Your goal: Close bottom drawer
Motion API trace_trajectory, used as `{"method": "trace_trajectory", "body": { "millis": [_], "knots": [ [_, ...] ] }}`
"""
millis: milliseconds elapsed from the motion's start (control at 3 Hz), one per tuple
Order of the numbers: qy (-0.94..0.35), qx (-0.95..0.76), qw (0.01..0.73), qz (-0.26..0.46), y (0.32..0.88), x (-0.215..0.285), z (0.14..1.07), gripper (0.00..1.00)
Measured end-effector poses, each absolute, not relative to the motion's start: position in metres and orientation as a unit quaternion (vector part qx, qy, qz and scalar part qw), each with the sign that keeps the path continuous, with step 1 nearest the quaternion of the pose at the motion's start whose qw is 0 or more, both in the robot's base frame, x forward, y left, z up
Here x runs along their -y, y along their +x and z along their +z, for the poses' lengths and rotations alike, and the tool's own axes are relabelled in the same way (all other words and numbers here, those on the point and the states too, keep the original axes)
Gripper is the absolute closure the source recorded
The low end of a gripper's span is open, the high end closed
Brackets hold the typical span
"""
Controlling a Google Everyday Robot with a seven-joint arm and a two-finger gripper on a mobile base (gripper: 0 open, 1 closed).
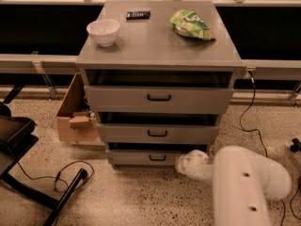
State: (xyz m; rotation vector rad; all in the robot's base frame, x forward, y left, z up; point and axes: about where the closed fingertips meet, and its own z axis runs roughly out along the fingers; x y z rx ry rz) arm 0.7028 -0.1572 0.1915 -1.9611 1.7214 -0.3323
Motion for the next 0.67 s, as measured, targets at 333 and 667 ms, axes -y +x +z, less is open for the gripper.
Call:
{"method": "trace_trajectory", "body": {
  "millis": [333, 667],
  "knots": [
    [-0.737, -0.630, 0.191, -0.155, 0.641, 0.215, 0.254, 1.00],
    [-0.732, -0.643, 0.146, -0.172, 0.585, 0.247, 0.295, 1.00]
  ]
}}
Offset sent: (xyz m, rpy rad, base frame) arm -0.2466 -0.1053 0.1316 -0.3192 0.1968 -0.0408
